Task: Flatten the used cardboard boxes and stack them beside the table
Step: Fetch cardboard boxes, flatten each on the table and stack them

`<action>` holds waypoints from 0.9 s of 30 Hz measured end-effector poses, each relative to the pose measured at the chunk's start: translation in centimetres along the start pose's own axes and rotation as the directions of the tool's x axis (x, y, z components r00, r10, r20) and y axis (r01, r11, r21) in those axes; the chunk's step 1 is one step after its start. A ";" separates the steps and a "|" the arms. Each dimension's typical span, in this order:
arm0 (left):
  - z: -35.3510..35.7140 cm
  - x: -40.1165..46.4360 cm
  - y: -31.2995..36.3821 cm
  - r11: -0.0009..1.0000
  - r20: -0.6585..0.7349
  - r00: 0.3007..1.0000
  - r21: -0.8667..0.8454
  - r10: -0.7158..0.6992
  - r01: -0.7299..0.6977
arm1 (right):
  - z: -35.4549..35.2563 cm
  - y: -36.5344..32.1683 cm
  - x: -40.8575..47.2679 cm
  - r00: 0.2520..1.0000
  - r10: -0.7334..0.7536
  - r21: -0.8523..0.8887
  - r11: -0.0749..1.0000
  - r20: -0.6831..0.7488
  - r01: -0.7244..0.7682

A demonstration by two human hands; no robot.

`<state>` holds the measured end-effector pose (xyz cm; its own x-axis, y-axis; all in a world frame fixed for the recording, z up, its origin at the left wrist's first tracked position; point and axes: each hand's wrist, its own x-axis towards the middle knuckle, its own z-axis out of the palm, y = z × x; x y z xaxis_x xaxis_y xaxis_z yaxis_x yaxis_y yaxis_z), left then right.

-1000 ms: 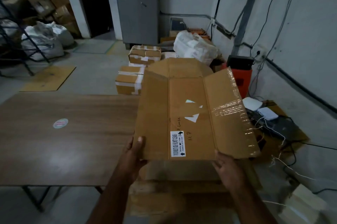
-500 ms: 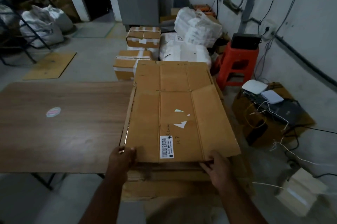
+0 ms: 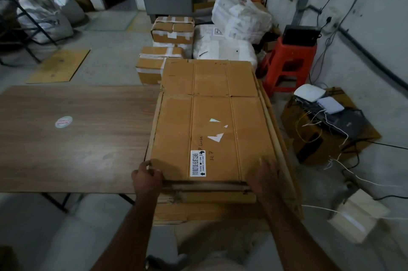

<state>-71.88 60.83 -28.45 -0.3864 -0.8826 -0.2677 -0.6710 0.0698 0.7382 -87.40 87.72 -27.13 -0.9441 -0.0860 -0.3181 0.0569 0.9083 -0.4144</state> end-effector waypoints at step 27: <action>-13.0 -0.4 -5.8 0.880 0.233 0.852 -0.051 0.470 -0.472 | 8.9 -17.7 -16.1 0.798 -0.602 -0.110 0.796 -0.032 0.595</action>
<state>-59.62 54.77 -24.60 -0.7915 -0.6107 -0.0251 -0.3759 0.4540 0.8078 -70.30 69.34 -22.27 -0.7983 -0.6019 0.0228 -0.5526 0.7167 -0.4254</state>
